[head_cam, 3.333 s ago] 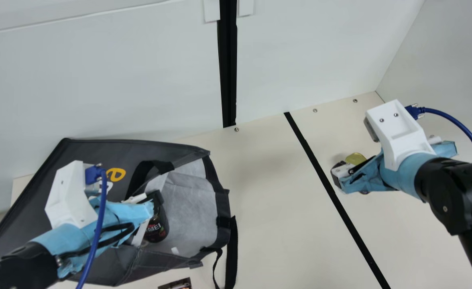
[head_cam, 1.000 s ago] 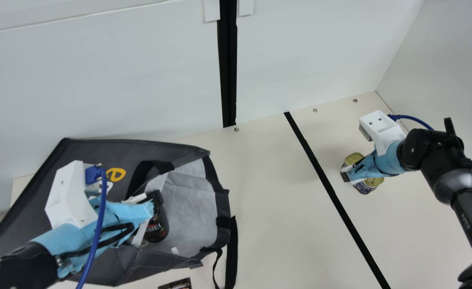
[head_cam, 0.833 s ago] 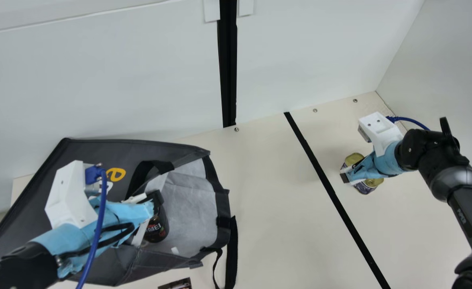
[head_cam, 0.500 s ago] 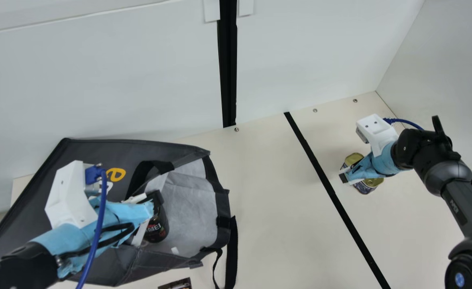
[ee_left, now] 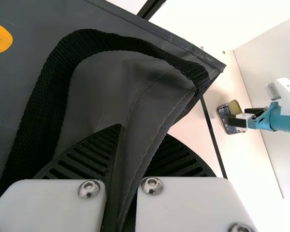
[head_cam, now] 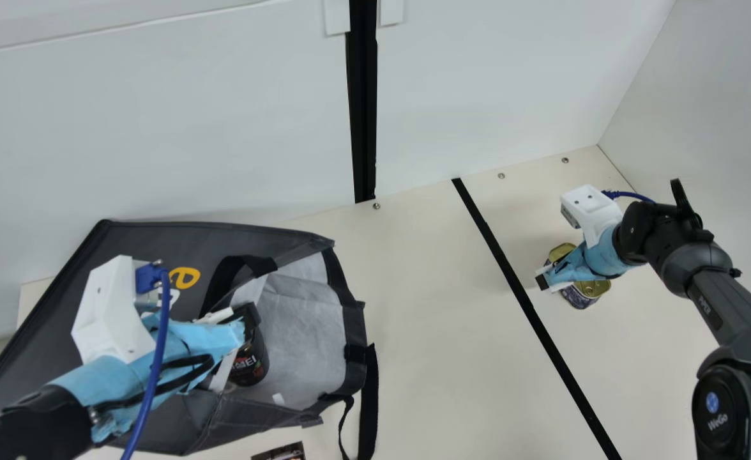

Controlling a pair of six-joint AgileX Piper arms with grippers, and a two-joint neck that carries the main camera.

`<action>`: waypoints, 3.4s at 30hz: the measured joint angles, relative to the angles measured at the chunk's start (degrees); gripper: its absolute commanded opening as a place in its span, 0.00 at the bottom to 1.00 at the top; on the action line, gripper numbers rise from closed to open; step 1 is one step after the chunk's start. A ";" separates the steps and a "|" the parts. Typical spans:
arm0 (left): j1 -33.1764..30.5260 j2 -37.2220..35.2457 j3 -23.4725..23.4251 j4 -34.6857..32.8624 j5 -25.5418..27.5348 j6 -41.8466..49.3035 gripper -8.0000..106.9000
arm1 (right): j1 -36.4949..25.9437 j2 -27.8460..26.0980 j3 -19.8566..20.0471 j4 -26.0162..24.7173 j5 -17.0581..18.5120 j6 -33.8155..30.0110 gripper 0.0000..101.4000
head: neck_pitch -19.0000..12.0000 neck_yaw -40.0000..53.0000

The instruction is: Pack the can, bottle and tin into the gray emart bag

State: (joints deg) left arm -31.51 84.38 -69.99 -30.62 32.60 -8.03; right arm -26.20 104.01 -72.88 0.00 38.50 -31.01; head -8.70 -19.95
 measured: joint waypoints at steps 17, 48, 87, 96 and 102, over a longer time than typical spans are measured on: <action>0.00 0.00 0.00 0.00 0.00 0.00 0.16 | -0.76 4.52 -1.43 2.06 0.26 -0.71 0.50 | 0.00 0.00; 0.00 0.00 0.00 0.00 0.00 0.00 0.16 | 3.48 -1.59 -0.76 2.05 2.22 1.14 0.00 | 0.00 0.00; 0.00 0.00 0.00 0.00 0.00 0.00 0.16 | 14.32 -14.44 0.82 1.27 8.16 2.91 0.00 | 0.00 0.09; 0.00 0.00 0.00 0.00 0.00 0.00 0.16 | 17.59 -16.95 0.84 2.13 9.94 2.24 0.00 | 0.00 0.09; 0.00 0.00 0.00 0.00 0.00 0.00 0.16 | 19.95 -19.02 2.07 2.37 10.75 2.27 0.00 | 0.00 0.00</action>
State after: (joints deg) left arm -31.51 84.38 -69.99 -30.62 32.60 -8.03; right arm -6.25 84.99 -70.82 2.37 49.25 -28.75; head -8.70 -19.95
